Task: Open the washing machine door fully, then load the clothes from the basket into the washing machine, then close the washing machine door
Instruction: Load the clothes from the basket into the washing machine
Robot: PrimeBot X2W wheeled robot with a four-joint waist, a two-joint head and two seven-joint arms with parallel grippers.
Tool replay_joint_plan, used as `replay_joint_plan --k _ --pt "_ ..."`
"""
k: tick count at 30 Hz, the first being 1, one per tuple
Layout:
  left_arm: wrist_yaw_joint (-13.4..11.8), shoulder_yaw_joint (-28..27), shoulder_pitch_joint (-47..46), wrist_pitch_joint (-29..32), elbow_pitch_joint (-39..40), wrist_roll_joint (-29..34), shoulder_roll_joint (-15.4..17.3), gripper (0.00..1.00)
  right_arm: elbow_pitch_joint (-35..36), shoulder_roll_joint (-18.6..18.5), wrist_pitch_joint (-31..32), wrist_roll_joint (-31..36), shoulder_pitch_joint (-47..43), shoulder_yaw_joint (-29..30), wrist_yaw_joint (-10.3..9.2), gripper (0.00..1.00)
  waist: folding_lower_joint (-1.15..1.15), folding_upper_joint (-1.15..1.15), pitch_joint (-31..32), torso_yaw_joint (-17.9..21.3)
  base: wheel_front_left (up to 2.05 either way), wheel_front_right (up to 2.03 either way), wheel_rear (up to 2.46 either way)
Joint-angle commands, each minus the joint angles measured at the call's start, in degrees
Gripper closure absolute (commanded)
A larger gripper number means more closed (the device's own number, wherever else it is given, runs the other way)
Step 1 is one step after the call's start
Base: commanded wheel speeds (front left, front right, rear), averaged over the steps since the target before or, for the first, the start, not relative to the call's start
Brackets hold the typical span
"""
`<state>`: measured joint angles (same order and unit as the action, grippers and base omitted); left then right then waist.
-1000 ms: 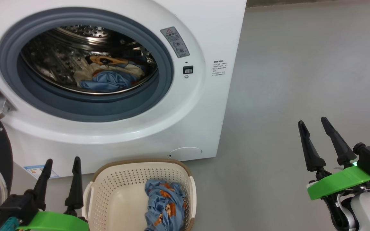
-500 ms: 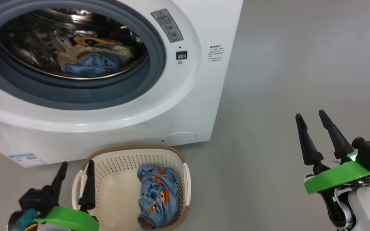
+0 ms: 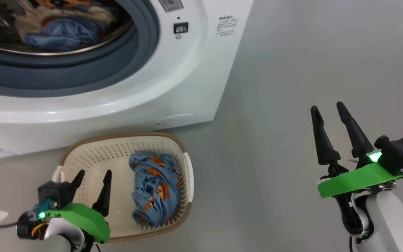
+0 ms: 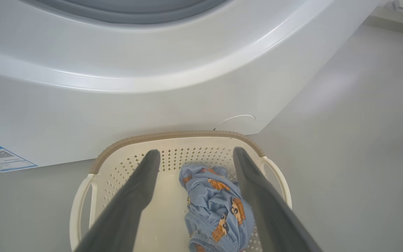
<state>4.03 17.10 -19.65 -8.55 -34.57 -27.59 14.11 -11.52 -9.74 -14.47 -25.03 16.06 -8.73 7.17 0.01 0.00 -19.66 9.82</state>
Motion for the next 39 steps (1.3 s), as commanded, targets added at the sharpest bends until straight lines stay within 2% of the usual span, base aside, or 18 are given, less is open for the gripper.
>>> replay_joint_plan --k 1,11,16,32,39 --pt "0.41 -1.4 -2.08 0.14 -0.46 0.2 1.98 0.0 1.59 0.03 -0.53 0.65 1.13 -0.52 0.32 0.0 -0.01 0.0 -4.13 2.73 0.0 0.0 0.0" --pt "3.13 5.68 -10.66 5.37 -12.76 1.9 3.3 0.0 3.1 3.32 -0.53 1.61 3.46 -0.11 0.32 0.0 -0.01 0.0 -10.8 6.65 0.0 0.0 0.0" --pt "3.41 9.32 -13.72 7.69 -16.83 1.56 3.57 0.0 3.71 4.33 -0.53 1.76 4.04 0.02 0.32 0.0 -0.01 0.0 -13.58 7.93 0.0 0.0 0.0" --pt "3.45 19.43 -22.68 12.41 -23.64 -3.7 5.28 0.0 4.65 6.52 -0.53 1.46 6.87 -1.4 0.32 0.0 -0.01 0.0 -22.92 10.57 0.0 0.0 0.0" --pt "3.46 21.85 -27.29 13.53 -25.74 -6.21 6.02 0.0 3.37 6.8 -0.53 -0.02 8.03 -2.69 0.32 0.0 -0.01 0.0 -26.51 11.59 0.0 0.0 0.0"
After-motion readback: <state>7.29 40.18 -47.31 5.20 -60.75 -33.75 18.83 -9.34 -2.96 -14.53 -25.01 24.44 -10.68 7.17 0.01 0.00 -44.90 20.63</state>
